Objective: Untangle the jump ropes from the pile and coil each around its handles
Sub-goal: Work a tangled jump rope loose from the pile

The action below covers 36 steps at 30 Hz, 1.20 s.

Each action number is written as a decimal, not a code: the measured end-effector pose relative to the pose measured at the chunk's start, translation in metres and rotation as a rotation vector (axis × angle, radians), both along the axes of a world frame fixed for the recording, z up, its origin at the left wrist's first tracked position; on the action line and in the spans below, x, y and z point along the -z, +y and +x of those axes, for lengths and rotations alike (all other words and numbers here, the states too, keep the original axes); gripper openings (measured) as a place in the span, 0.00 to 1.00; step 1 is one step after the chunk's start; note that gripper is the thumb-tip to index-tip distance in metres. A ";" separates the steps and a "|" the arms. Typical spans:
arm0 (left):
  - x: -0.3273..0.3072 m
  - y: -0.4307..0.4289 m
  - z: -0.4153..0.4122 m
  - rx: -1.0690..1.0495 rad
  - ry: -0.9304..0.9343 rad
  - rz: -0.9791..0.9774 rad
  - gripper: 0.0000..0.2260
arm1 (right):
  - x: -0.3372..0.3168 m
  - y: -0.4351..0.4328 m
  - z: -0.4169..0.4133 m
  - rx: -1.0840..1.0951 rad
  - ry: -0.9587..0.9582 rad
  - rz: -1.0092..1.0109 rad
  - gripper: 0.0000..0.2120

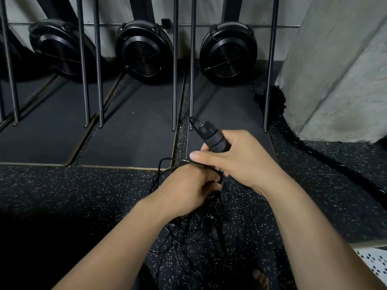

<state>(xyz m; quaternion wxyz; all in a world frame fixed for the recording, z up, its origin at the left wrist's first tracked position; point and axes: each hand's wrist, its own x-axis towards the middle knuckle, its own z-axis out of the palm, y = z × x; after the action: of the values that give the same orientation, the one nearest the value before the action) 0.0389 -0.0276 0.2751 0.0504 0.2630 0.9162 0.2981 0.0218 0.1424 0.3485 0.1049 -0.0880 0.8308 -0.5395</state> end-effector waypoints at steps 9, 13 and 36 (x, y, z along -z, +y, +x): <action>0.003 -0.016 -0.009 -0.027 -0.002 0.101 0.05 | 0.002 0.010 -0.002 -0.035 0.097 0.316 0.08; 0.005 -0.022 -0.014 -0.077 -0.038 0.226 0.06 | 0.006 0.012 -0.005 0.012 0.079 0.259 0.09; 0.026 0.006 0.011 -0.227 -0.330 -0.441 0.32 | -0.005 0.008 -0.007 0.404 0.164 -0.211 0.08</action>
<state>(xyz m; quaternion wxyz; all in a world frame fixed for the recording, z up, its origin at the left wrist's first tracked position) 0.0496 -0.0220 0.2490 0.2210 0.0898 0.9618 0.1344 0.0150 0.1500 0.3538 -0.0829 0.0261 0.7764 -0.6242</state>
